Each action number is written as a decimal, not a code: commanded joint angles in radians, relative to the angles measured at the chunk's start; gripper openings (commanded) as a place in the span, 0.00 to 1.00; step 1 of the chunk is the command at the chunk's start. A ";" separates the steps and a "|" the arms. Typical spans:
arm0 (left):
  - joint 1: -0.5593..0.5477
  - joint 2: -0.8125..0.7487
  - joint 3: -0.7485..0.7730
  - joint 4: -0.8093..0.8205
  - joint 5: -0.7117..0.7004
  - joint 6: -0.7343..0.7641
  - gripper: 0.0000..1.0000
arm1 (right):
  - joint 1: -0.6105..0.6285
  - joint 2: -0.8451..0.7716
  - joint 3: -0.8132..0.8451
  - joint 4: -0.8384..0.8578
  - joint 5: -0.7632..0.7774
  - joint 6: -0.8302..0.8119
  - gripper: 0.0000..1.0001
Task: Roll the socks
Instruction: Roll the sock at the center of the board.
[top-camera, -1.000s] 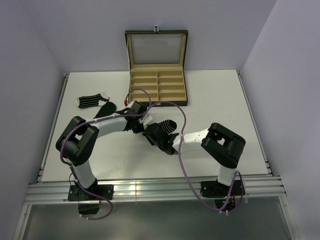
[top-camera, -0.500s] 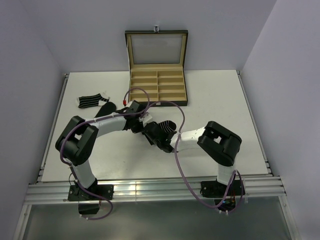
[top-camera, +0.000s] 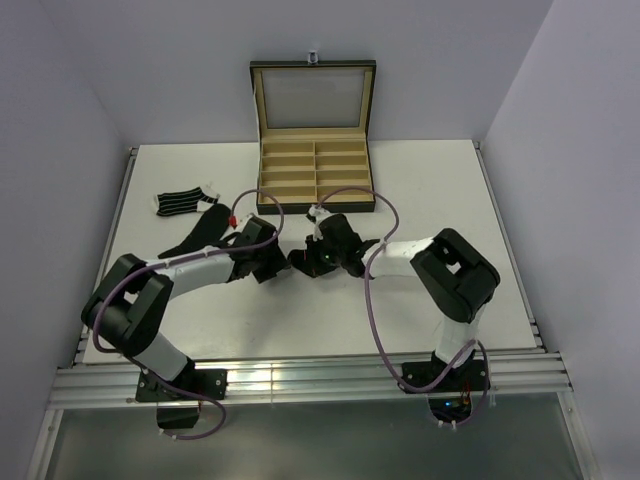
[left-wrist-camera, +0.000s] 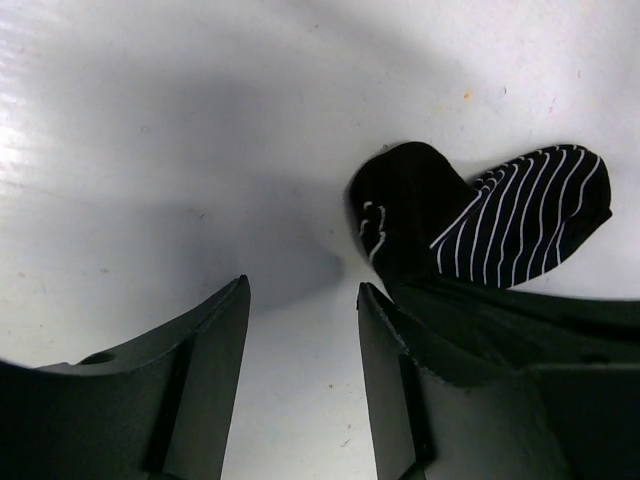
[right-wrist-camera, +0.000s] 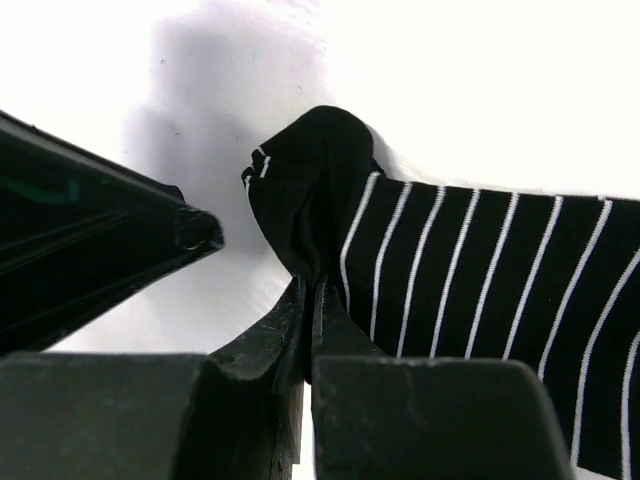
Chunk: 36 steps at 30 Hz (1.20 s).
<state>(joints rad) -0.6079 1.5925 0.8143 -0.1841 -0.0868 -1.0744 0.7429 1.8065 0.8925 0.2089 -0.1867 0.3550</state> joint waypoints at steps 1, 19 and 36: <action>0.002 -0.060 -0.050 0.093 0.019 -0.064 0.53 | -0.045 -0.010 -0.024 0.015 -0.181 0.122 0.00; 0.000 0.043 -0.018 0.173 0.074 -0.098 0.54 | -0.208 0.128 -0.144 0.310 -0.477 0.430 0.00; -0.020 0.138 0.037 0.135 0.048 -0.087 0.29 | -0.221 0.131 -0.132 0.261 -0.468 0.409 0.00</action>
<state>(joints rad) -0.6159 1.7004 0.8333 -0.0109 -0.0204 -1.1698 0.5266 1.9358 0.7666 0.5316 -0.6815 0.8089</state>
